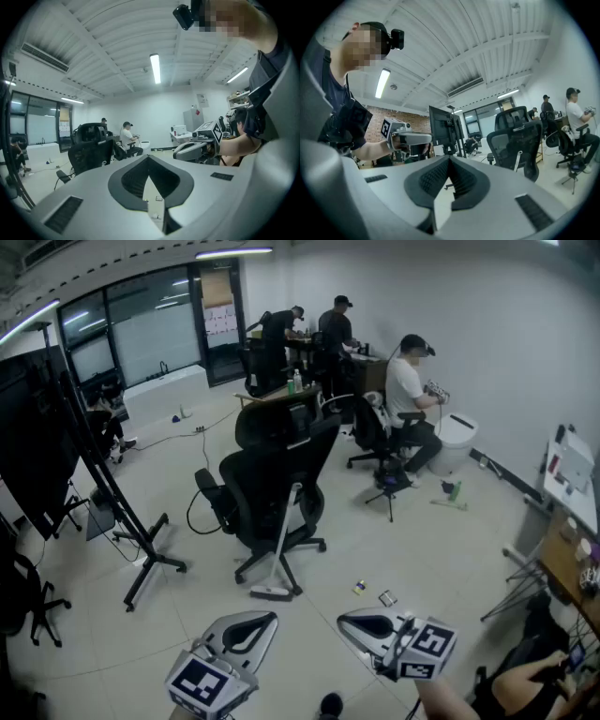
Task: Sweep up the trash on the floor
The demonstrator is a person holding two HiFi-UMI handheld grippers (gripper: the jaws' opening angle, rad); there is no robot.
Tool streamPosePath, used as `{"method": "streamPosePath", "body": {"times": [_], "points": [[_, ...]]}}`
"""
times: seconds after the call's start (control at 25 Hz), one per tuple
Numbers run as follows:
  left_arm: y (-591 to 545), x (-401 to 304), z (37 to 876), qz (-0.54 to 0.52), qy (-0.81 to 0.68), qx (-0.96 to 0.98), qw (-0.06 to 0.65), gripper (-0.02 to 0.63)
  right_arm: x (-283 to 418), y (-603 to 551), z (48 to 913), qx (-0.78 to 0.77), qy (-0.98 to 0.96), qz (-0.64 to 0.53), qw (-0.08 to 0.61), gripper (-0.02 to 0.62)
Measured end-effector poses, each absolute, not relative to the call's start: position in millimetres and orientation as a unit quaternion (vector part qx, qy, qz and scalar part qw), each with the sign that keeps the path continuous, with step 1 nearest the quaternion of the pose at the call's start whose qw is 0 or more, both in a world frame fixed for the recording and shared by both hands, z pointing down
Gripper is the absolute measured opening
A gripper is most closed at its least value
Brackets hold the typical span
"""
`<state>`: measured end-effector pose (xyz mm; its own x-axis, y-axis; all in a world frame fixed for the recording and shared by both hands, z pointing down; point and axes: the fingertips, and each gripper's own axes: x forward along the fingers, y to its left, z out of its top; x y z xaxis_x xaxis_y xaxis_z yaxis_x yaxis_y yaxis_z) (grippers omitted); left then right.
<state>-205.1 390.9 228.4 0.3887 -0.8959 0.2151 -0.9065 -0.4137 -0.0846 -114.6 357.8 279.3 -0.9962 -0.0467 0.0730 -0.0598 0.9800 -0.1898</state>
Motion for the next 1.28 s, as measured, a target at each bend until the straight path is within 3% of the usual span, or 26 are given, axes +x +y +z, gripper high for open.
{"method": "streamPosePath", "body": {"times": [0.32, 0.72, 0.96, 1.28], "points": [[300.5, -220.0, 240.5, 0.121, -0.562, 0.818, 0.031, 0.0, -136.0, 255.7, 273.7, 0.013, -0.994, 0.106, 0.011, 0.014], [174.2, -291.3, 273.6, 0.106, -0.537, 0.837, 0.024, 0.0, -213.7, 148.1, 284.2, 0.033, -0.996, 0.067, 0.044, 0.014], [92.3, -358.3, 289.0, 0.097, -0.499, 0.861, 0.019, 0.0, -282.4, 72.6, 318.9, 0.089, -0.991, 0.014, 0.101, 0.015], [13.2, -395.3, 340.1, 0.141, -0.439, 0.887, 0.003, 0.0, -322.5, 1.9, 338.3, 0.141, -0.983, 0.04, 0.111, 0.015]]}}
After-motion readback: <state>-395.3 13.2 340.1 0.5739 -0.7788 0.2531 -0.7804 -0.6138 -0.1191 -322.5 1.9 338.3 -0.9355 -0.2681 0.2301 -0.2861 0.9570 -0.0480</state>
